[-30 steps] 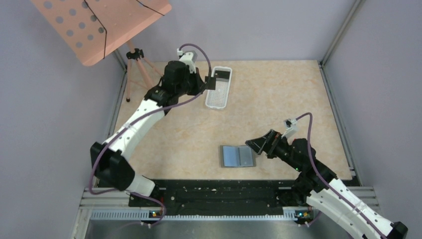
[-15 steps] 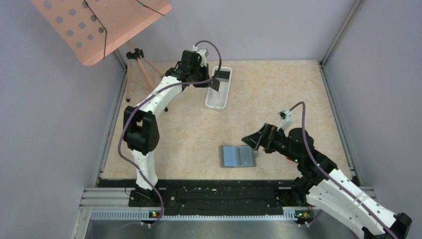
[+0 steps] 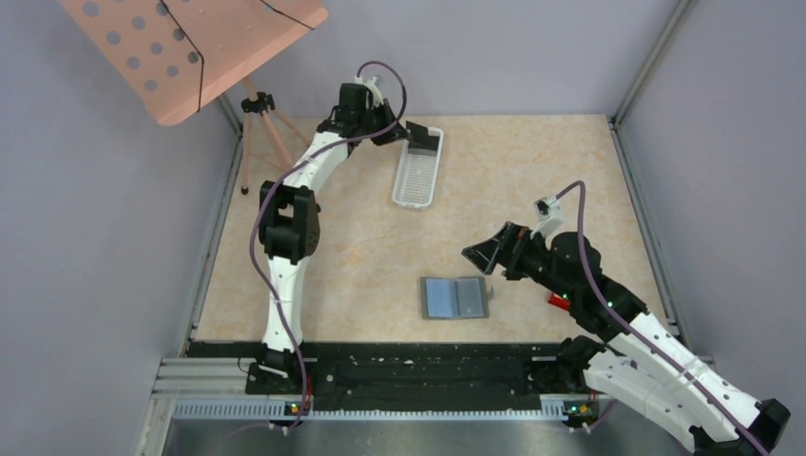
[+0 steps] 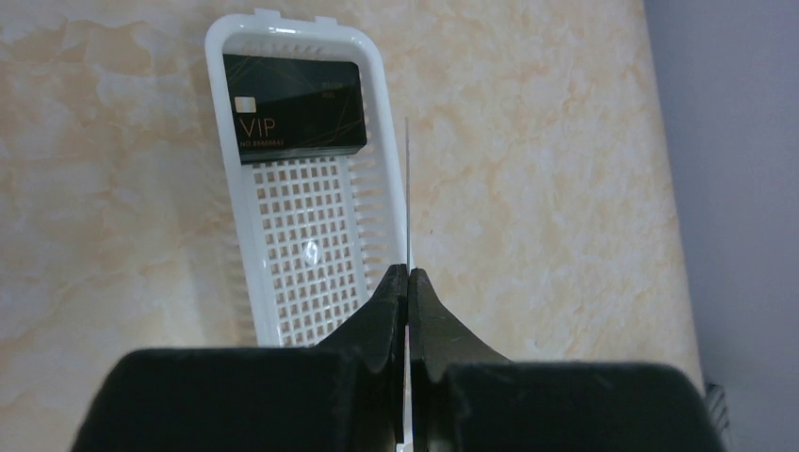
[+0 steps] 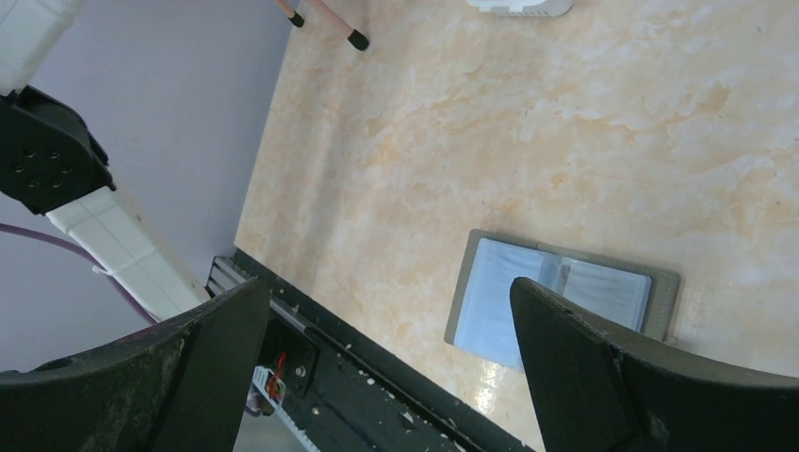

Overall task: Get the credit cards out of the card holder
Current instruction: Place the credit card in the storage box.

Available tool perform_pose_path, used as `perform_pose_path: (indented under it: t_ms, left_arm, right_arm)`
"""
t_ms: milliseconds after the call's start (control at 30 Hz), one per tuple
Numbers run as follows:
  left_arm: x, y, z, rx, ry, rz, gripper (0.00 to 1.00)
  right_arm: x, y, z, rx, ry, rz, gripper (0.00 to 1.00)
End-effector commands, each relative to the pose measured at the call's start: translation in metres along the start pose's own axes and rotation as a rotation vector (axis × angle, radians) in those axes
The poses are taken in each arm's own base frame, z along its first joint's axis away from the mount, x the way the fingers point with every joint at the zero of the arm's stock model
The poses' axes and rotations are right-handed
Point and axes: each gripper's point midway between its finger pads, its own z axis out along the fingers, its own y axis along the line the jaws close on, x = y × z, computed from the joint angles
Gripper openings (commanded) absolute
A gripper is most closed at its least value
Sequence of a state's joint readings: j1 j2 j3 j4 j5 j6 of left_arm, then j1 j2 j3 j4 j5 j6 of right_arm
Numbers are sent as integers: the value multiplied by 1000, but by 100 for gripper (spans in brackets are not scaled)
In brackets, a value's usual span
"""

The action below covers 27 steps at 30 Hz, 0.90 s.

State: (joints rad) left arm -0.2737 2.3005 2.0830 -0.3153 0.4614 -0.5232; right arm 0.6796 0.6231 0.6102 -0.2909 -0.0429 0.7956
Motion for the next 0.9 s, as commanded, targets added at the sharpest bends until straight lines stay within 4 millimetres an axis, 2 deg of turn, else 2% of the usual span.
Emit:
perform_pose_path:
  t_ms: [0,467,733,867]
  left_arm:
    - [-31,-2,5,109,-81,-73,0]
    - [-21,20,40,157,-79,-40,0]
    - [-27,20,49,175,-99,-44,0]
    - [-26,22,51,172,-101,-41,0]
  right_arm:
    - [-23,17,0,-34,-65,-11,99]
    - [-22,17,4,-25,-52,13,99]
    - [-39,20,2,2,-101,-9,99]
    - [-42,20,4,11,-105,-12,99]
